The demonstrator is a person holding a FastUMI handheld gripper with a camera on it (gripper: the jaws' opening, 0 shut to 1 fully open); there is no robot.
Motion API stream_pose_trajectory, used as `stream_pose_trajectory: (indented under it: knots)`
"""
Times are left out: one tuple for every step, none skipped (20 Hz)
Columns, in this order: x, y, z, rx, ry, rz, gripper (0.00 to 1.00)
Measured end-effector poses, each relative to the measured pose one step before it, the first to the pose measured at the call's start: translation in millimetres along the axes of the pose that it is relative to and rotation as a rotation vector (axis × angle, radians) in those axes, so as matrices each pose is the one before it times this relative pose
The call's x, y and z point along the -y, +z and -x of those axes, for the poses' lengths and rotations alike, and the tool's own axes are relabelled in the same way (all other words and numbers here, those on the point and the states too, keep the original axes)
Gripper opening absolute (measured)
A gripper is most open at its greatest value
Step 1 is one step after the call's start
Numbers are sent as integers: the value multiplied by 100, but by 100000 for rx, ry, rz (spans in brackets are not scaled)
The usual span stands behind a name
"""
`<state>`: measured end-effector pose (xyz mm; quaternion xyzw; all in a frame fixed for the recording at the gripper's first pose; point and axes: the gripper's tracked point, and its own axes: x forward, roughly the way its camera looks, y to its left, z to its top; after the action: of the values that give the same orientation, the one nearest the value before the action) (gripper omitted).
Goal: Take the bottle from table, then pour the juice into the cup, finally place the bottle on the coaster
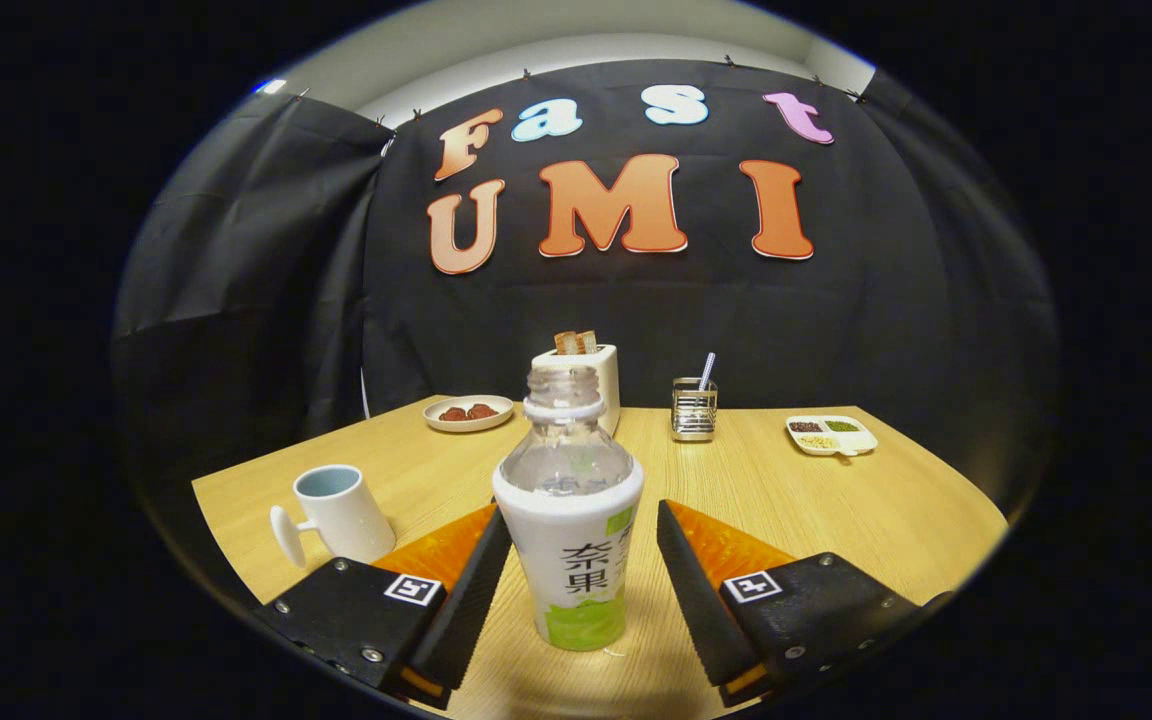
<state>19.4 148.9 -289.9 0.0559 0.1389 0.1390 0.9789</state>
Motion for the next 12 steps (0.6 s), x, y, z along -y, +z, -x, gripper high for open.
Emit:
stream_pose_trajectory:
  knots:
    - [-168, -578, -289, -1156, 63, 65, 82]
    - [-36, -540, -258, -1205, -110, -73, 79]
    - [-123, -544, -185, -1066, -170, -90, 74]
    - [-16, -130, -170, -285, -714, -216, 71]
    - [-47, 36, -21, 817, -977, 341, 67]
    - [37, -2, -129, -547, -1243, -196, 66]
    - [-23, 72, -150, -369, -1164, -363, 64]
    - [-136, -28, -274, -617, -592, 482, 64]
    - [-277, 77, 69, -1057, -342, 1217, 61]
    - [-204, 175, -135, -1242, 119, 1554, 59]
    - [-159, 226, -12, -647, -255, 1663, 57]
    - [-63, 645, -48, 651, -578, 1717, 57]
